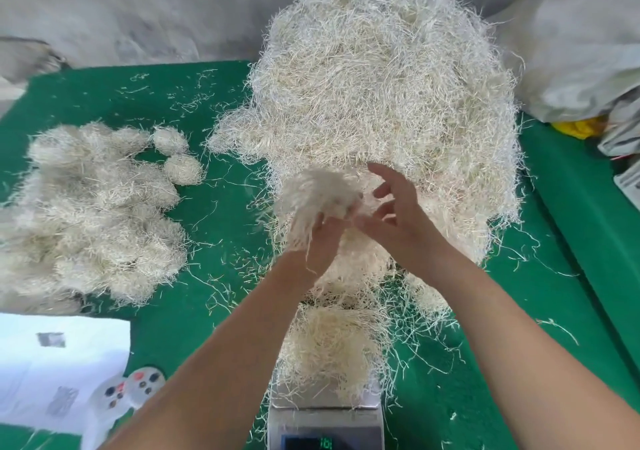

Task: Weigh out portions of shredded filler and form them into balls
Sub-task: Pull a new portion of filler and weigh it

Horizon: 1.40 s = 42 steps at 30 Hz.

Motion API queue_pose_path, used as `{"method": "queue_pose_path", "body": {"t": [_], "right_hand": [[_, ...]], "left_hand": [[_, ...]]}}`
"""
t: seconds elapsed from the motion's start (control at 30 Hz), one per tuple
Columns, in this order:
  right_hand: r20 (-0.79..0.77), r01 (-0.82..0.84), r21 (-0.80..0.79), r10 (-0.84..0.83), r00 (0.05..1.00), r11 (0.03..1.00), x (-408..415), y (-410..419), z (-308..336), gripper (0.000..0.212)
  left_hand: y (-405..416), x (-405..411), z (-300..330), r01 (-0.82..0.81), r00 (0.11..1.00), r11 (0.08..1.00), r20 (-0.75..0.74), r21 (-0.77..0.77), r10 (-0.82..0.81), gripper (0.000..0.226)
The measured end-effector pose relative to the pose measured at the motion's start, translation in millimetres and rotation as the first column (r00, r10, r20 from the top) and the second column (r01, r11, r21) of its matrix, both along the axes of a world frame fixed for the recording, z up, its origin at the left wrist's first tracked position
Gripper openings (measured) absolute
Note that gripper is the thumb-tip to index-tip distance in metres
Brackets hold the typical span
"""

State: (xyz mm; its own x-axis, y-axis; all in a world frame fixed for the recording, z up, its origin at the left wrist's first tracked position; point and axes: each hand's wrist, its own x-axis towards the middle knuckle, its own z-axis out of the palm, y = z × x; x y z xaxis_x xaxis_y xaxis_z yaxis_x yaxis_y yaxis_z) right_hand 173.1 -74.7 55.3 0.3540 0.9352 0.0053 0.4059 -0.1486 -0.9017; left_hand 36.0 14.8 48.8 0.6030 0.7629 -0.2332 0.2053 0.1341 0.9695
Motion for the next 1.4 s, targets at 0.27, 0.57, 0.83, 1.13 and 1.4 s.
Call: {"method": "queue_pose_path", "body": {"t": [0.27,0.57,0.83,1.13,1.4], "right_hand": [[0.221,-0.088,-0.174,0.126,0.967,0.981,-16,26,-57,0.029],[0.571,0.306,-0.457,0.012,0.821,0.835,37,17,-80,0.012],[-0.637,0.284,-0.663,-0.721,0.272,0.693,87,41,-78,0.022],[-0.187,0.159,-0.496,-0.283,0.941,0.854,96,58,-32,0.077],[0.391,0.066,-0.554,0.189,0.901,0.830,101,46,50,0.060]], "left_hand": [[12,-12,27,-0.055,0.839,0.952,0.503,-0.302,0.208,0.034],[55,-51,25,-0.470,0.633,0.665,0.303,-0.581,0.712,0.044],[12,-58,-20,-0.452,0.830,0.750,0.079,-0.483,0.552,0.050],[-12,-86,-41,0.198,0.828,0.978,-0.546,0.068,-0.130,0.041],[-17,-78,17,0.602,0.533,0.752,-0.836,0.267,-0.130,0.086]]}}
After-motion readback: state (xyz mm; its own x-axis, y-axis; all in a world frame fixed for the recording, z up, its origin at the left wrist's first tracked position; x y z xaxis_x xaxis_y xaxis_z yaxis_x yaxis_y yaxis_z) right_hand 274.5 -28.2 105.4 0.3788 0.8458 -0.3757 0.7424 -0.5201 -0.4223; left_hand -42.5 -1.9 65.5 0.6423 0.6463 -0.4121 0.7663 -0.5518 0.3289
